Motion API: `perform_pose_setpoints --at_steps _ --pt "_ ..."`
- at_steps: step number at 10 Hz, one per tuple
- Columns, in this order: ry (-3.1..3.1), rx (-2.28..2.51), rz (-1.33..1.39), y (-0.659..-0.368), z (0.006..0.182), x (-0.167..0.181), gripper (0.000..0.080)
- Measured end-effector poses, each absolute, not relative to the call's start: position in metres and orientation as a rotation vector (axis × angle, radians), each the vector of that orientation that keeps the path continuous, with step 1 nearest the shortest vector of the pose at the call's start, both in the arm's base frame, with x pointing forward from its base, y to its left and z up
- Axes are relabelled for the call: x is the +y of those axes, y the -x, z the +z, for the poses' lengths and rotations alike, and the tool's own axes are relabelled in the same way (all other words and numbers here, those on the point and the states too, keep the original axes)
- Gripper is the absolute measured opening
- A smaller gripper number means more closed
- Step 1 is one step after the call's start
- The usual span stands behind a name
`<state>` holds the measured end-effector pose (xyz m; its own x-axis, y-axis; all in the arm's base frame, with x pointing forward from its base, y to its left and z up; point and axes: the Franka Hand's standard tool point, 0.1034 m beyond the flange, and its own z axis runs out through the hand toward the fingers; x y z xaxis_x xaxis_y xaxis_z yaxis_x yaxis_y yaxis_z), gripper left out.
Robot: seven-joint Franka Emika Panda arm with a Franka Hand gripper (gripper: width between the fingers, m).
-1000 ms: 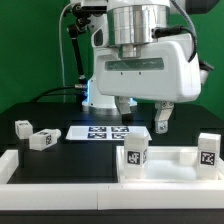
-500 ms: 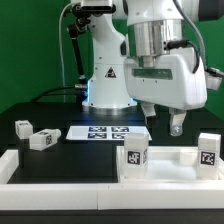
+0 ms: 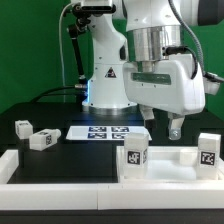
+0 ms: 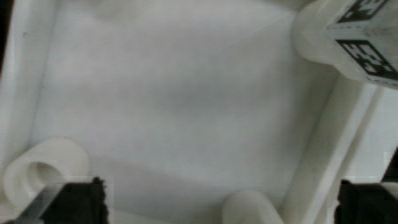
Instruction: Assemble square table
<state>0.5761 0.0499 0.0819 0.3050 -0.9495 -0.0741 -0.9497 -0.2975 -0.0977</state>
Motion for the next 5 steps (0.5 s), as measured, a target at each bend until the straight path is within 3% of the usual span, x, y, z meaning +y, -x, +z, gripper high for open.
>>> perform_pose_setpoints --at_steps 2,4,5 --pt "2.324 1.940 0.079 -0.537 0.071 0.050 0.0649" --pt "2.289 2.059 0.098 -0.495 0.045 0.066 0.0649" --pt "2.302 2.072 0.102 -0.490 0.033 0.065 0.0649"
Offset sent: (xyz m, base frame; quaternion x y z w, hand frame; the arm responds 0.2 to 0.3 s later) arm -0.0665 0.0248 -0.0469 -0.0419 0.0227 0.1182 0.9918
